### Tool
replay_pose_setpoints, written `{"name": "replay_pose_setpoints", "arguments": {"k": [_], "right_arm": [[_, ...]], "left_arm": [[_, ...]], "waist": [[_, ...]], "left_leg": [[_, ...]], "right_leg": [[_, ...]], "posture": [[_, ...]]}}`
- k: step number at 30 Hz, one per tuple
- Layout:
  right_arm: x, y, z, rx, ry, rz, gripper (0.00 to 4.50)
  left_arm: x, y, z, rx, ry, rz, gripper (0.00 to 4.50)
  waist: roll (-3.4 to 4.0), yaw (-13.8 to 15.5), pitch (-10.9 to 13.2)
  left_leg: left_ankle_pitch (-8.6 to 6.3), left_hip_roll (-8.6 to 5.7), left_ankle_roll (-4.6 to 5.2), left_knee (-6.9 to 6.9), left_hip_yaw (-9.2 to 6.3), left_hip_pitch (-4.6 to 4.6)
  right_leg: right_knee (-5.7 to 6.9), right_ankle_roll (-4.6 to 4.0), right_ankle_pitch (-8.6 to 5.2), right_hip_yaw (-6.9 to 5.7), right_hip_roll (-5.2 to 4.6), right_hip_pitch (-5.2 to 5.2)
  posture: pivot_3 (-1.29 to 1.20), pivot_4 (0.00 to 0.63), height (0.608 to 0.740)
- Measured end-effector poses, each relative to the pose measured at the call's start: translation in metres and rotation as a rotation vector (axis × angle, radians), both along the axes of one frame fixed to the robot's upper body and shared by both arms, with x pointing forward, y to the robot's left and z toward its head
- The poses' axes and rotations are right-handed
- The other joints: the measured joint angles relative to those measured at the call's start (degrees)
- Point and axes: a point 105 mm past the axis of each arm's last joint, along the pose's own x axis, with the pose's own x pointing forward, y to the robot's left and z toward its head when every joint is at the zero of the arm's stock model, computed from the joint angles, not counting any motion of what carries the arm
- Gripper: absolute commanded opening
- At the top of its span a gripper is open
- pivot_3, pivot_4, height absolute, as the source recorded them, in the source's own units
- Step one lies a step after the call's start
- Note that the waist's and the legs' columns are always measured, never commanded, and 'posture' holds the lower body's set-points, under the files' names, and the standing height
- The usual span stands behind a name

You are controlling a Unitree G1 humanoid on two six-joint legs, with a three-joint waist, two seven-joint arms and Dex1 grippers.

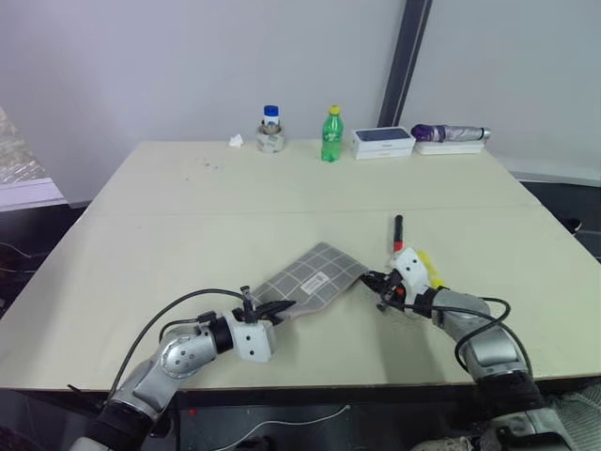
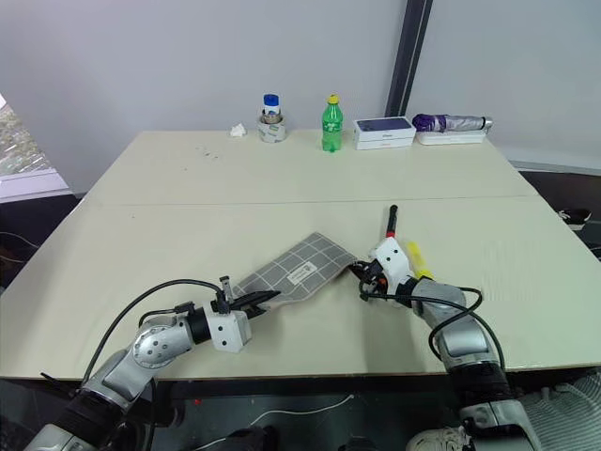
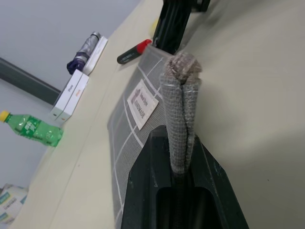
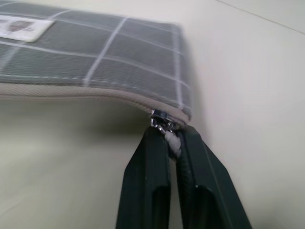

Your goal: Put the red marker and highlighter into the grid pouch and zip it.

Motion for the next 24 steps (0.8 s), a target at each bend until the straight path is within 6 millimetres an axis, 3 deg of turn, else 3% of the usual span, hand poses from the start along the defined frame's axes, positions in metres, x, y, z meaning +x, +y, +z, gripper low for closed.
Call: {"name": "replay_pose_setpoints", "arguments": {"k": [4,10,15,16,18,23,24], "right_arm": [[-0.007,0.015,0.009,-0.009,0.007,0.061,0.08],[0.005,0.043,0.009,-0.006,-0.003,0.003,0.08],[0.018,0.033,0.001,-0.096,-0.054,-0.095,0.08],[0.019,0.029,0.0,-0.098,-0.046,-0.099,0.79],[0.015,0.027,-0.001,-0.072,-0.021,-0.067,1.46],[0.012,0.024,0.0,-0.065,-0.007,-0.033,4.07],[0.012,0.024,0.0,-0.06,-0.003,-0.031,4.07]], "left_arm": [[0.004,-0.003,0.001,-0.007,-0.006,0.001,0.0],[0.006,-0.009,0.002,-0.007,-0.015,-0.014,0.0],[0.005,-0.009,0.002,-0.006,-0.015,-0.019,0.0],[0.004,-0.008,0.001,-0.003,-0.017,-0.018,0.0],[0.002,-0.005,0.001,0.001,-0.02,-0.016,0.0],[0.002,0.001,0.002,0.003,-0.03,0.001,0.0],[0.003,0.002,0.003,0.002,-0.032,0.006,0.0]], "waist": [[0.0,0.0,0.0],[0.0,0.1,0.0],[-0.01,0.1,0.0],[-0.01,0.0,0.0],[-0.01,-0.1,0.0],[-0.01,-0.2,0.0],[-0.01,-0.1,0.0]], "left_leg": [[0.0,0.0,0.0,0.01,-0.01,0.0],[0.01,-0.03,-0.01,0.01,-0.01,0.0],[0.01,-0.06,-0.01,0.01,-0.01,0.0],[0.01,-0.05,-0.01,0.0,-0.01,0.0],[0.01,-0.04,-0.01,-0.03,0.0,0.0],[0.01,-0.01,-0.01,-0.04,0.0,0.0],[0.01,-0.01,-0.01,-0.03,0.0,0.0]], "right_leg": [[0.0,0.0,0.0,-0.01,0.01,0.01],[0.01,0.0,0.0,-0.01,0.0,0.01],[0.01,0.0,0.0,-0.01,-0.01,0.0],[0.01,0.0,0.0,-0.01,0.0,-0.01],[0.01,0.0,0.0,-0.01,0.01,-0.02],[0.01,0.0,0.0,0.0,0.03,-0.04],[0.01,0.0,0.0,0.0,0.03,-0.04]], "posture": [[0.0,0.15,0.74],[0.0,0.15,0.74],[0.0,0.15,0.74],[0.0,0.15,0.74],[0.0,0.15,0.74],[0.0,0.15,0.74],[0.0,0.15,0.74]]}}
